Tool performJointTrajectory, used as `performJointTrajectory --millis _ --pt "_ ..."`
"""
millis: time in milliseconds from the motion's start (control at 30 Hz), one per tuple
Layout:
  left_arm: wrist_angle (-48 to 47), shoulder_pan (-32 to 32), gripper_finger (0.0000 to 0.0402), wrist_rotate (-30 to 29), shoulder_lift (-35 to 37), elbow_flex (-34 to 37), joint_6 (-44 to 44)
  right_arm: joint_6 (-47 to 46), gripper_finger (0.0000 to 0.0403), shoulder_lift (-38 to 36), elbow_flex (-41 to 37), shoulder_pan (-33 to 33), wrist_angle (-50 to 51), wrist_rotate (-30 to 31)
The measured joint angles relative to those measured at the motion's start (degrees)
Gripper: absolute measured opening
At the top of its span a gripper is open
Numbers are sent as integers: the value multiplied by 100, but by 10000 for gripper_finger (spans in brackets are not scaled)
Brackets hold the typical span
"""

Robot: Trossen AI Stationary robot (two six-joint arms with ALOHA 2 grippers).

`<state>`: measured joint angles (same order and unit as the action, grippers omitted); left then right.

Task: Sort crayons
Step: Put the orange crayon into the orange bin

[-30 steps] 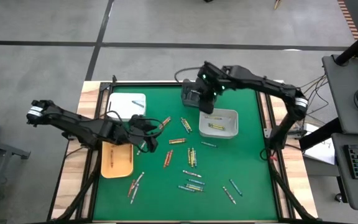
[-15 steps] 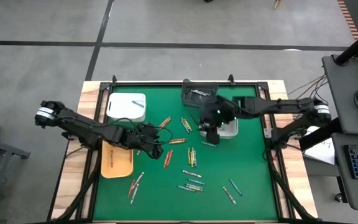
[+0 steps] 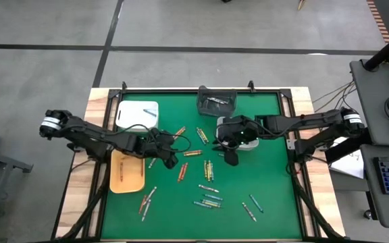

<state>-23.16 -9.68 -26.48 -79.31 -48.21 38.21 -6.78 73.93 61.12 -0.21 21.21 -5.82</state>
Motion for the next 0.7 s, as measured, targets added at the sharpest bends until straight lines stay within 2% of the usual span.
performJointTrajectory --millis 167,267,400,700 --pt "109 309 155 -3 -294 -2 -930 -31 112 0 -170 54 -497 -2" --pt "455 291 155 4 -527 -2 -1905 -130 112 0 -262 129 -726 -1" --pt "1190 228 155 338 -886 -2 -2816 -337 112 2 -410 210 -870 3" --pt "2190 495 155 463 -1678 -9 -3496 -452 112 7 -616 352 -1317 263"
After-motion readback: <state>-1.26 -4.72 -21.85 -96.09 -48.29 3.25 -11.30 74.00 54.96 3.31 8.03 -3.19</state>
